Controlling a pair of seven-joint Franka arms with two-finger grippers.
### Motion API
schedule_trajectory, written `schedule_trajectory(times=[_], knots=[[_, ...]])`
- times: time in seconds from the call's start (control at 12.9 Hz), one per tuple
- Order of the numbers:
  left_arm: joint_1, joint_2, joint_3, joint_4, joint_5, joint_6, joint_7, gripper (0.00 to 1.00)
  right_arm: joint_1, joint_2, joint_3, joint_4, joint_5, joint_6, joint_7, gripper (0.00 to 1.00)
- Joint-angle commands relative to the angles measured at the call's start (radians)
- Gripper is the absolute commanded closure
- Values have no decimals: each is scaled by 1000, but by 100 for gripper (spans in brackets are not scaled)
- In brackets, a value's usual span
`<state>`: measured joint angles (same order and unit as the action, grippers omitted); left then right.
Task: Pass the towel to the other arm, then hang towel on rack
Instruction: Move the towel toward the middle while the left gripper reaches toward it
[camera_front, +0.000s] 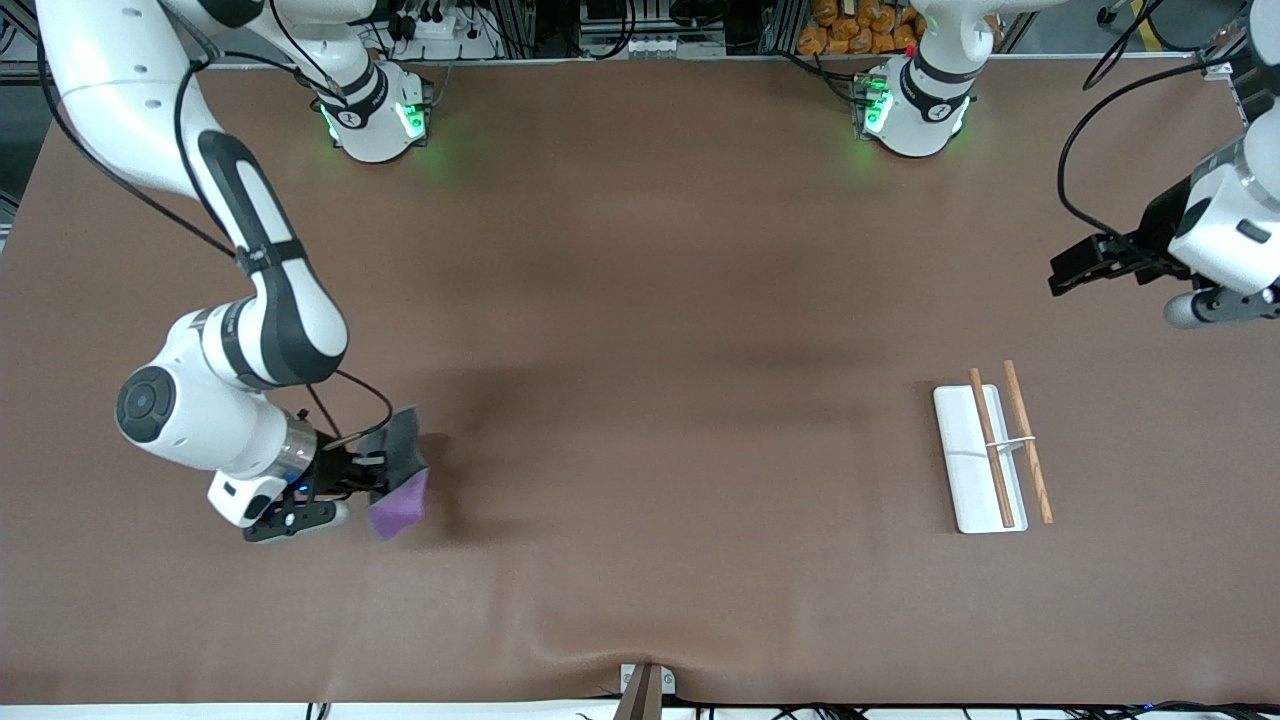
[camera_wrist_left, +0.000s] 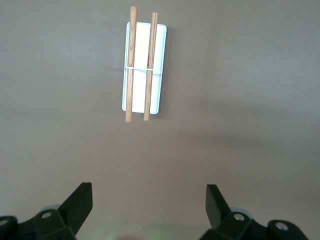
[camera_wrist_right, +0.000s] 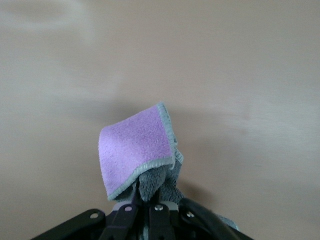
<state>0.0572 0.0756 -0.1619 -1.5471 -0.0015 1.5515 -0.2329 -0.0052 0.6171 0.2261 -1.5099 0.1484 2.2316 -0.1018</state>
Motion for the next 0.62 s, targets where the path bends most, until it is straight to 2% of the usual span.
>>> schedule_trajectory(times=[0.0,0.23,0.31,0.54], knots=[[-8,58,-5,-1,-15,42,-11,0,-9,-36,96,7,17,-38,130,100],[-48,136,-8,4,-40,162,-103,0,2,-40,238,43,8,-44,308,100],[-59,157,-8,4,-81,195,-130,0,32,-40,261,63,1,-44,380,100],[-104,203,-8,10,-164,281,-262,0,186,-40,262,140,-22,-44,583,100]])
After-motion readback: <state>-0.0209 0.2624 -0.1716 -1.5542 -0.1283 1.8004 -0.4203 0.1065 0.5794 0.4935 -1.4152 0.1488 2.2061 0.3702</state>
